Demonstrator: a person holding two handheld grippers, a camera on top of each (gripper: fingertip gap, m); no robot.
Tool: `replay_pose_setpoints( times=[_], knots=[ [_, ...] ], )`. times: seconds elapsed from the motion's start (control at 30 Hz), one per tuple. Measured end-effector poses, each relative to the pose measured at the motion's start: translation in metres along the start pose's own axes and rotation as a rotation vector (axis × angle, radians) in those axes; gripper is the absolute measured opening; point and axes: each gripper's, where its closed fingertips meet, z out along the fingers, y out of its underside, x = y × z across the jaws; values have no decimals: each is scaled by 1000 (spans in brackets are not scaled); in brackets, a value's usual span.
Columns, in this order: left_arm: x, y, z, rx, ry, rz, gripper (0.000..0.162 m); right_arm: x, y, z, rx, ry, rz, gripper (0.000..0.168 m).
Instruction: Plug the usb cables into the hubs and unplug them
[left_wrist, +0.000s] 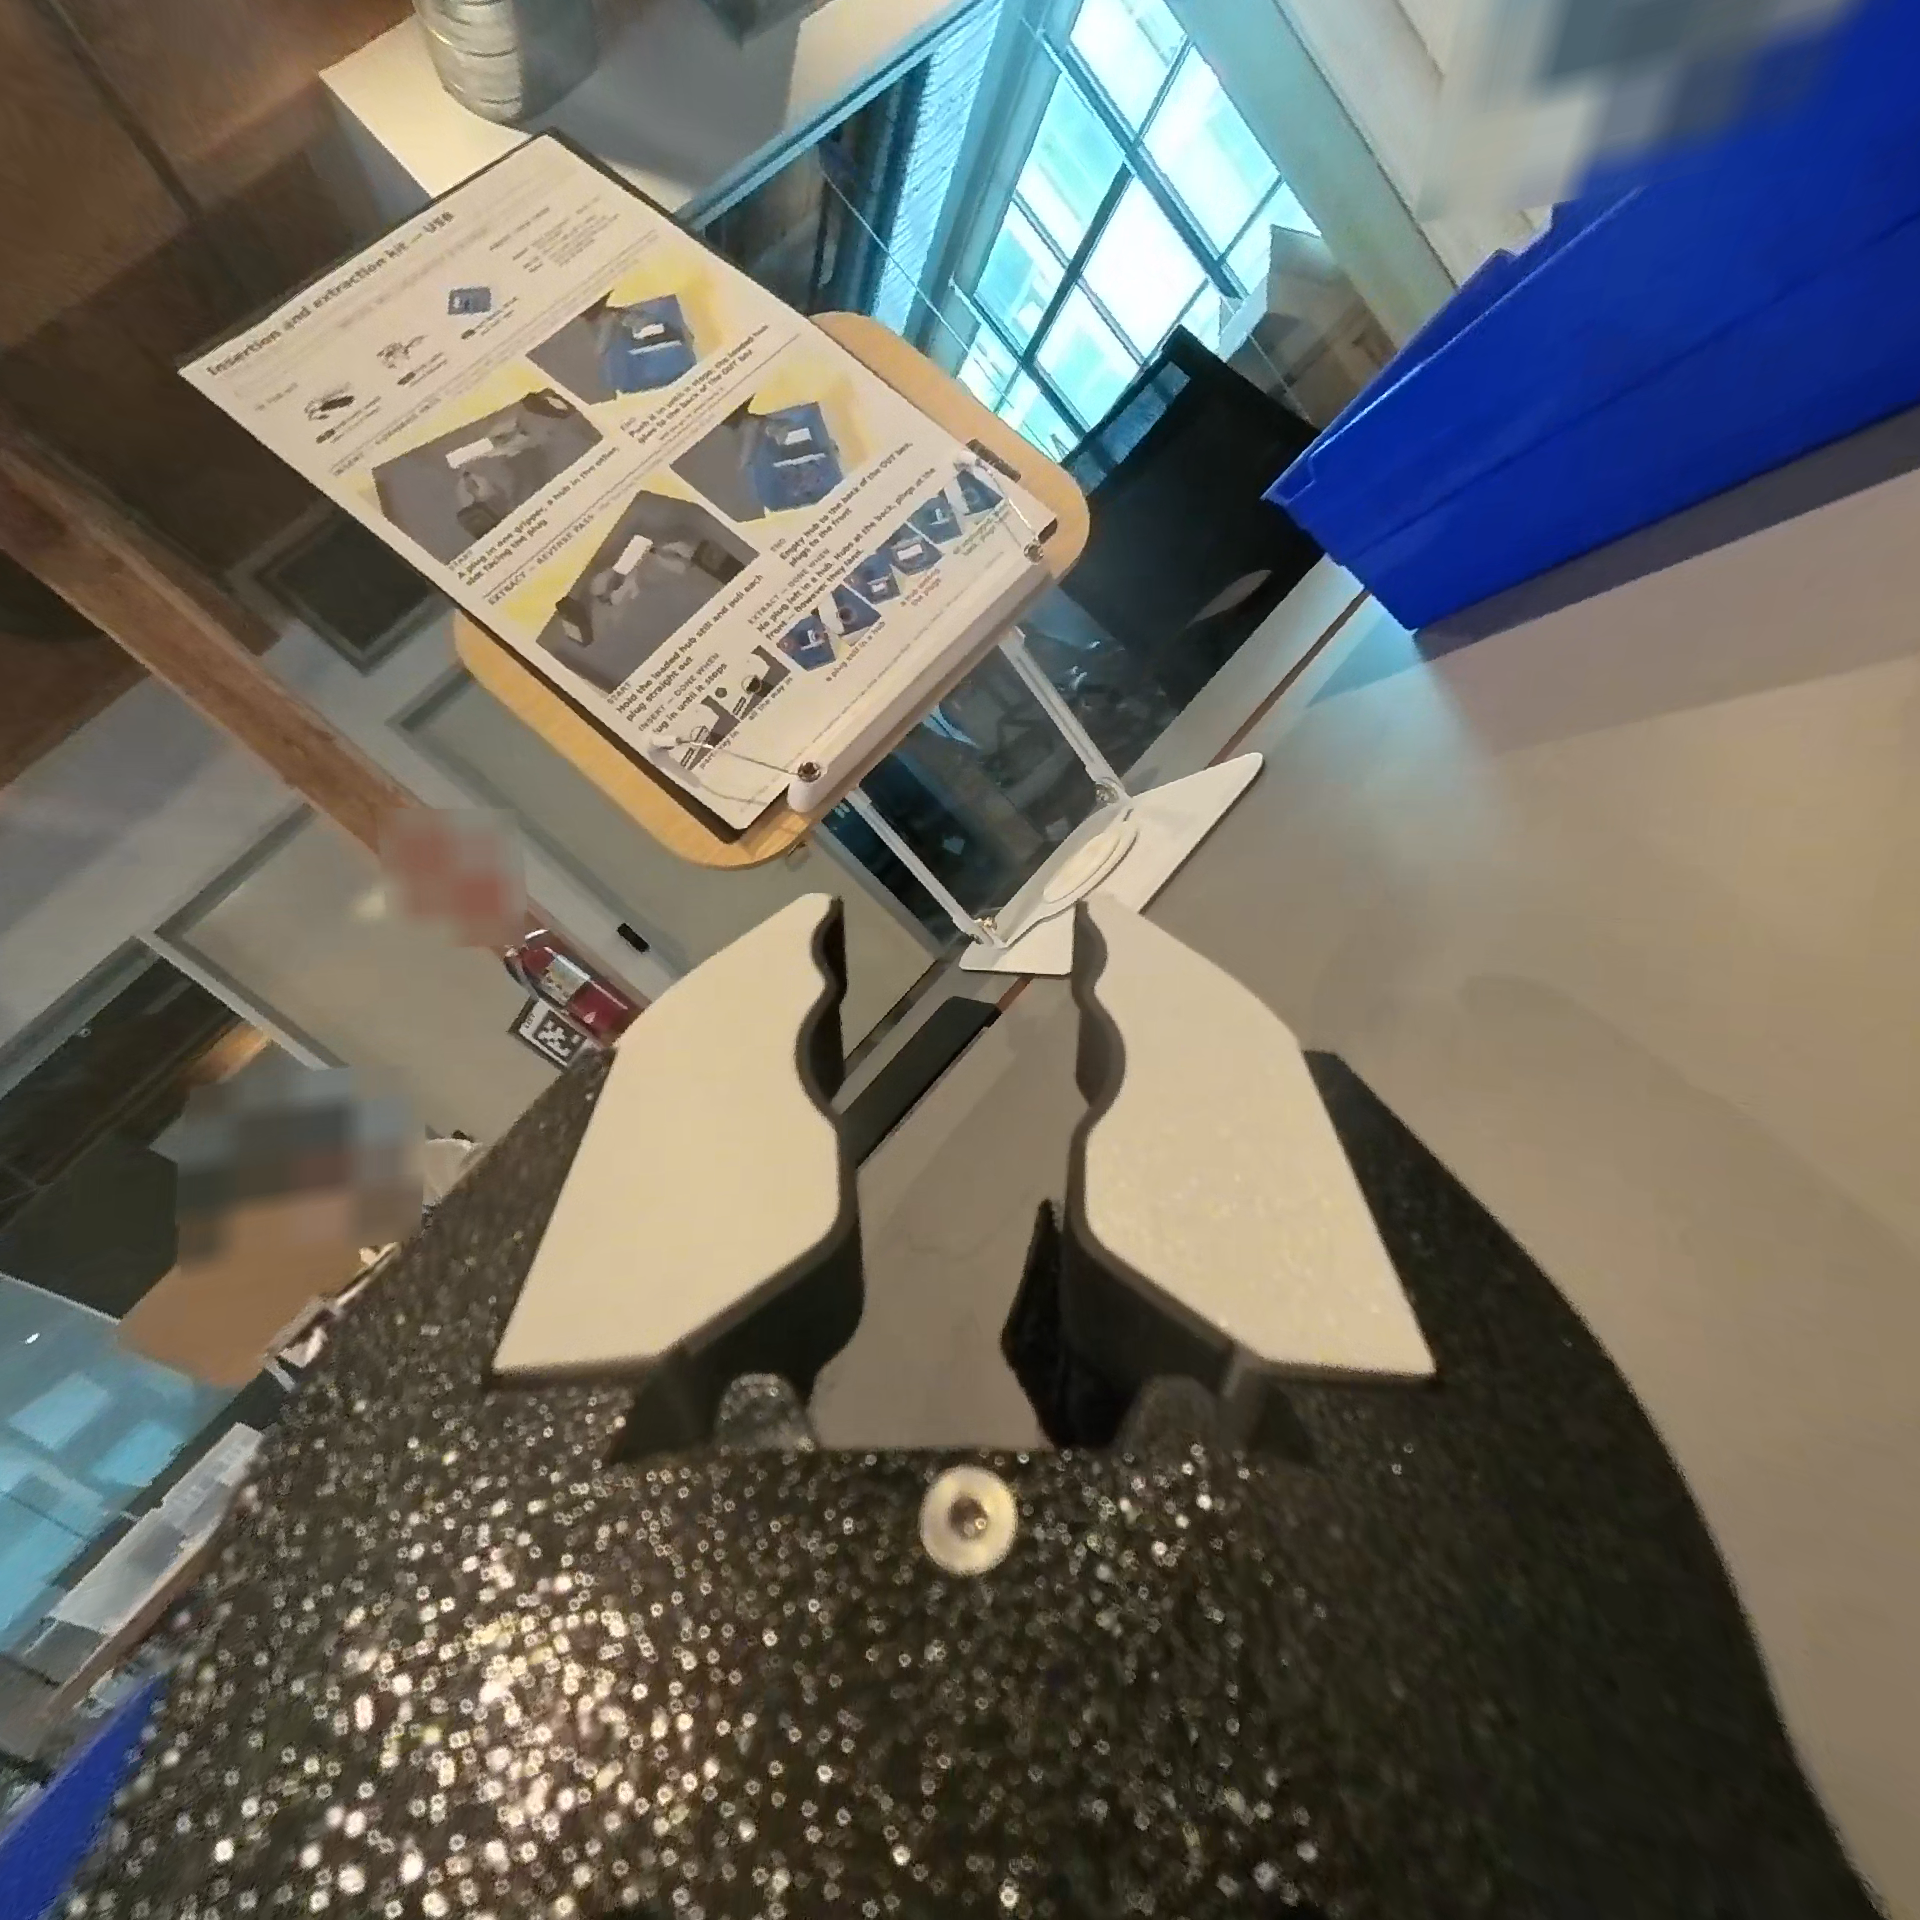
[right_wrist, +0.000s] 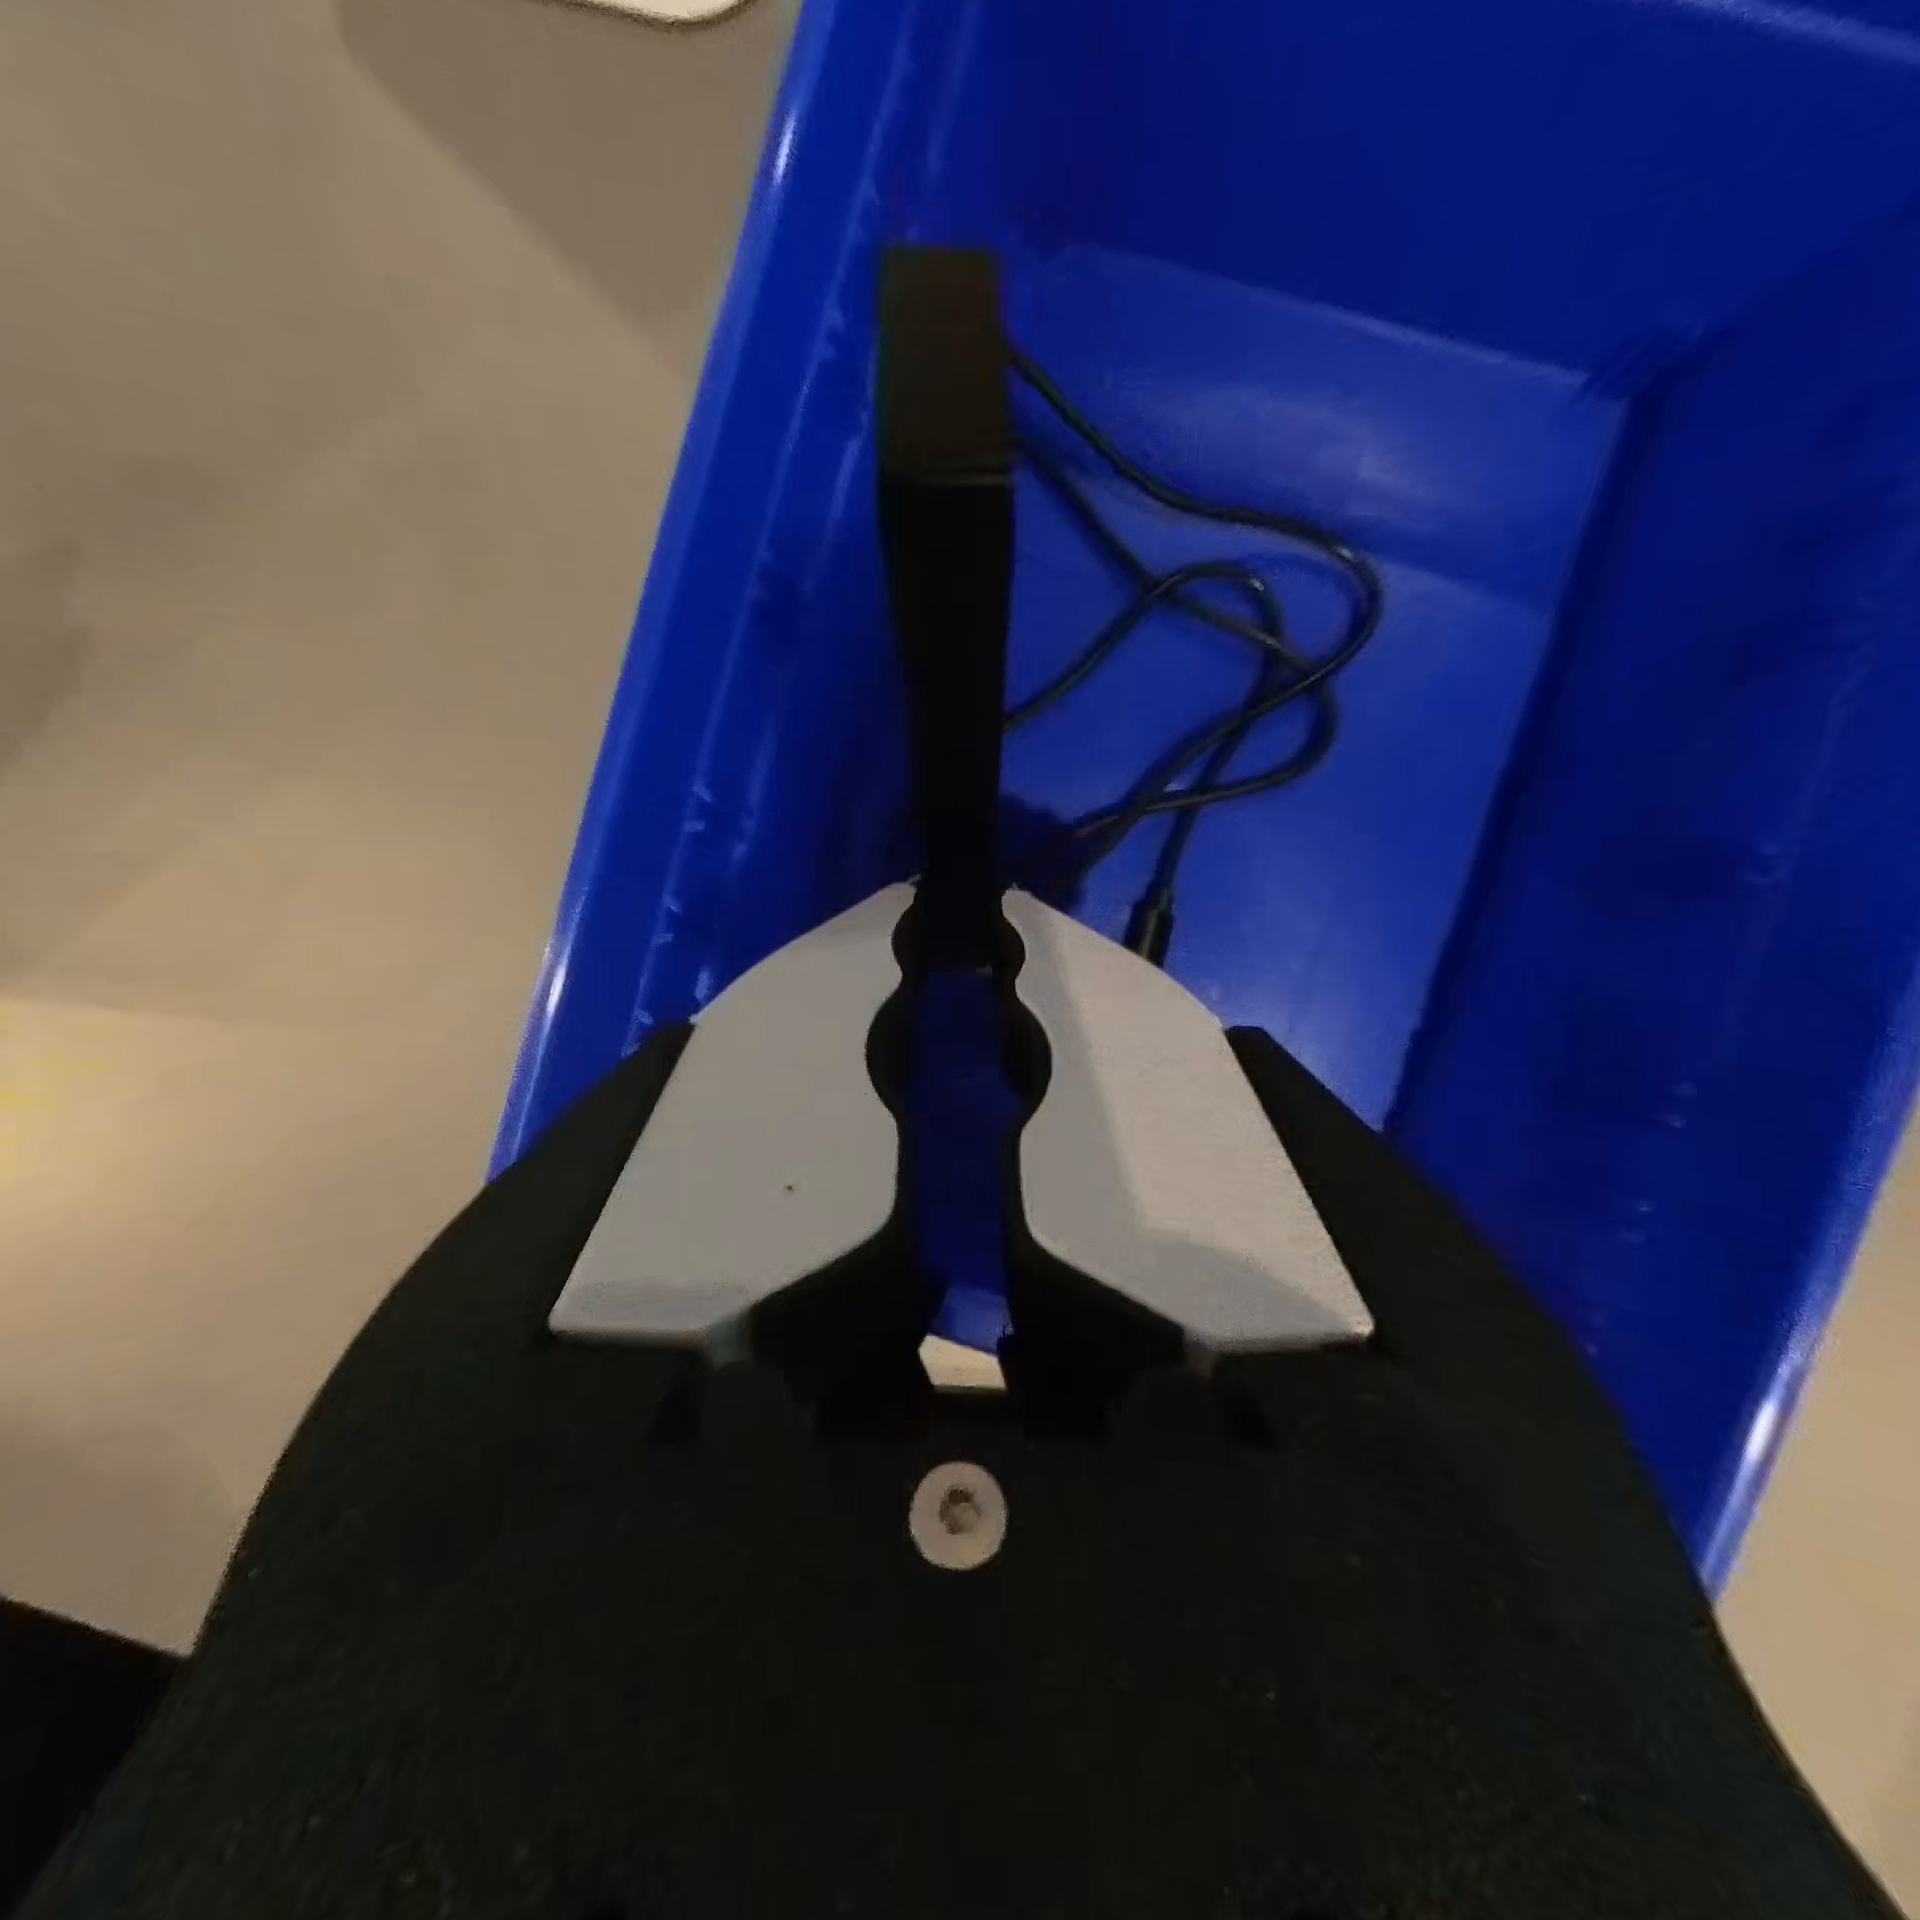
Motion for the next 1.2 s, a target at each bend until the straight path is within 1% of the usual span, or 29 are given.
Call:
replay_pose_setpoints(
  times=[0.1, 0.17, 0.23, 0.3, 0.4, 0.43, 0.5, 0.57, 0.67, 0.73, 0.8, 0.93, 1.07, 1.2],
  knots=[
    [2, 0, 0, 1, 7, 16, 41, -3, -1, 11, 9, -3, -4, 12],
    [3, -1, 0, 3, 11, 20, 41, 3, -6, 9, 67, 67, -21, 25],
    [4, 0, 0, 2, 15, 21, 41, 9, -17, -2, 192, 144, -51, 41],
    [5, 0, 0, 1, 18, 18, 41, 12, -26, -21, 329, 224, -75, 49],
    [5, 1, 1, -2, 21, -14, 41, -10, -33, -54, 540, 236, -93, 60],
    [4, 2, 1, -5, 21, -28, 41, -27, -33, -65, 619, 206, -105, 61],
    [3, 4, 2, -12, 20, -59, 41, -71, -30, -81, 769, 93, -145, 62],
    [0, 7, 2, -20, 17, -88, 40, -118, -19, -84, 868, -36, -175, 64],
    [-3, 11, 3, -32, 14, -131, 39, -185, 1, -61, 937, -242, -189, 70],
    [-5, 13, 3, -38, 12, -156, 39, -211, 9, -39, 958, -316, -191, 71],
    [-7, 15, 4, -44, 11, -175, 39, -225, 11, -22, 948, -368, -218, 71],
    [-8, 17, 5, -50, 14, -195, 40, -244, 12, -30, 940, -557, -178, 63],
    [-6, 18, 6, -59, 29, -215, 42, -238, 16, -28, 929, -585, -126, 65],
    [-11, 15, 5, -81, 30, -257, 44, -232, 13, -34, 963, -586, -102, 65]
  ],
)
